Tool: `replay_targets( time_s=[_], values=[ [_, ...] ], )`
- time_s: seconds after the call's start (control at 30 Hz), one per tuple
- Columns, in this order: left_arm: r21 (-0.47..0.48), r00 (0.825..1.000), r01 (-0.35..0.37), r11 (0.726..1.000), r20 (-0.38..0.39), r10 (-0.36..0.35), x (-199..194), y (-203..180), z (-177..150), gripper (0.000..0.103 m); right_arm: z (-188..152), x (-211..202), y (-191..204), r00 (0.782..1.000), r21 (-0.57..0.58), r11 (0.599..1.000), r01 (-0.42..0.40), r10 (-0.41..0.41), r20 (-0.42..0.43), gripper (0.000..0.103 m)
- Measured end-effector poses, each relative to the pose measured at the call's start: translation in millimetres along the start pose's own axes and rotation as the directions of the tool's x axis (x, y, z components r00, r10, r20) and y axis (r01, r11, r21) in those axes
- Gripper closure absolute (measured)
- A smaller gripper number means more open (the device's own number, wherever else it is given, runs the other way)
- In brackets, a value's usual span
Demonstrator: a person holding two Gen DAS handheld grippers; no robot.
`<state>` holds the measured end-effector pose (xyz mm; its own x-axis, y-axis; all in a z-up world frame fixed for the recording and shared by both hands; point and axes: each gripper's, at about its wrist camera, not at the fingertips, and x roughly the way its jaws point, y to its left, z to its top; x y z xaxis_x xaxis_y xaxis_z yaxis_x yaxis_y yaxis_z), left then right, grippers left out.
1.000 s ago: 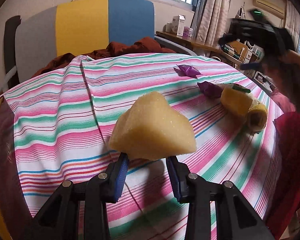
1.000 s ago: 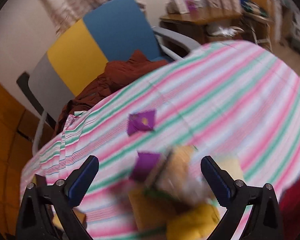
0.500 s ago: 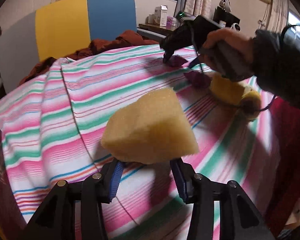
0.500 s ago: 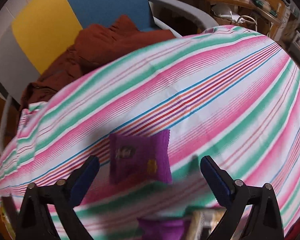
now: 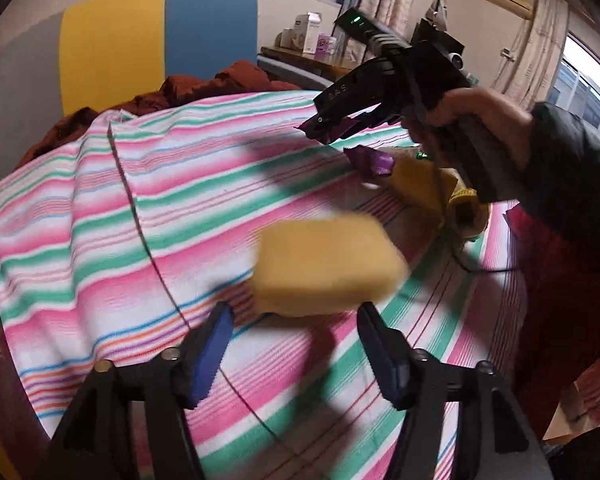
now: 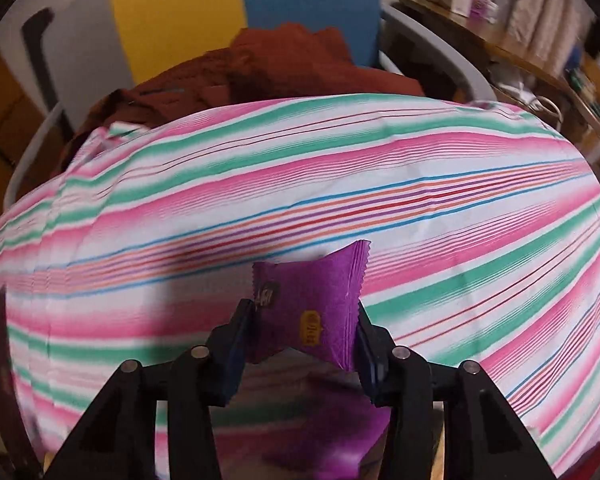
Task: Organize objects
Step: 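Grasp the purple candy packet with right gripper while left holds the sponge, then carry the yellow sponge and purple packet with both grippers over the gold tray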
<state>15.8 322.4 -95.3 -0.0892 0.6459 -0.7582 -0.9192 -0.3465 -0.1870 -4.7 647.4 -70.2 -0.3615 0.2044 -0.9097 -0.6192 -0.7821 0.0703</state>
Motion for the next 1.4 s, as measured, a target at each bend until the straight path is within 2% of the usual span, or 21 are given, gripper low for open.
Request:
replay_targets(
  time_s=[0.13,0.2,0.27,0.4,0.5,0.57,0.6,0.63,0.77,0.93,0.97,1.07,1.4],
  values=[
    [-0.054,0.999,0.040,0.998,0.009,-0.039,-10.4,-1.5,-8.4,0.037,-19.2,-8.1,21.1,0.997,-0.077,0.994,-0.078,0.077,-0.005,0.056],
    [-0.039,0.999,0.024,0.999,0.027,-0.023,-15.3,-4.9,-8.1,0.035,-27.5,-14.0,30.1,0.995,-0.111,0.989,-0.095,0.096,-0.003,0.056],
    [-0.026,0.999,0.032,0.999,0.037,-0.031,-17.1,-8.2,-3.4,0.019,-35.9,-20.7,37.7,0.994,-0.134,0.985,-0.107,0.109,0.008,0.056],
    [0.038,0.998,0.008,0.999,0.060,-0.010,-8.7,-21.5,8.5,0.017,-45.9,-35.2,41.2,0.991,-0.129,0.984,-0.126,0.131,0.034,0.056],
    [0.066,0.999,-0.028,0.997,0.039,0.026,8.8,-29.0,15.2,0.016,-52.9,-43.6,43.2,0.989,-0.115,0.985,-0.131,0.138,0.057,0.056],
    [0.078,0.998,-0.055,0.995,0.026,0.053,20.5,-32.6,18.8,0.017,-57.7,-49.5,39.8,0.987,-0.105,0.985,-0.140,0.147,0.063,0.056],
    [0.076,0.998,-0.063,0.995,0.024,0.062,24.2,-31.9,19.7,0.023,-60.6,-52.0,38.8,0.987,-0.102,0.985,-0.142,0.150,0.066,0.056],
    [0.070,0.997,-0.073,0.995,0.028,0.071,25.0,-31.9,19.7,0.037,-63.2,-53.8,37.1,0.986,-0.100,0.985,-0.144,0.151,0.070,0.056],
    [0.047,0.997,-0.074,0.996,0.038,0.072,20.2,-26.3,17.9,0.039,-72.7,-53.9,32.3,0.983,-0.083,0.984,-0.155,0.162,0.081,0.056],
    [0.010,0.989,-0.131,0.991,0.074,0.130,-3.3,-23.7,13.7,0.039,-79.1,-45.0,38.9,0.985,-0.118,0.982,-0.148,0.157,0.067,0.056],
    [0.004,0.983,-0.164,0.986,0.088,0.163,-11.9,-24.1,13.1,0.039,-79.8,-46.1,42.0,0.984,-0.132,0.979,-0.152,0.163,0.071,0.056],
    [-0.026,0.971,-0.206,0.978,0.116,0.208,-32.4,-24.5,13.3,0.039,-83.2,-48.5,49.9,0.981,-0.162,0.974,-0.161,0.175,0.079,0.056],
    [-0.107,0.935,-0.285,0.952,0.186,0.301,-94.8,-19.1,10.7,0.039,-101.1,-62.1,79.8,0.969,-0.221,0.952,-0.210,0.234,0.086,0.056]
  ],
)
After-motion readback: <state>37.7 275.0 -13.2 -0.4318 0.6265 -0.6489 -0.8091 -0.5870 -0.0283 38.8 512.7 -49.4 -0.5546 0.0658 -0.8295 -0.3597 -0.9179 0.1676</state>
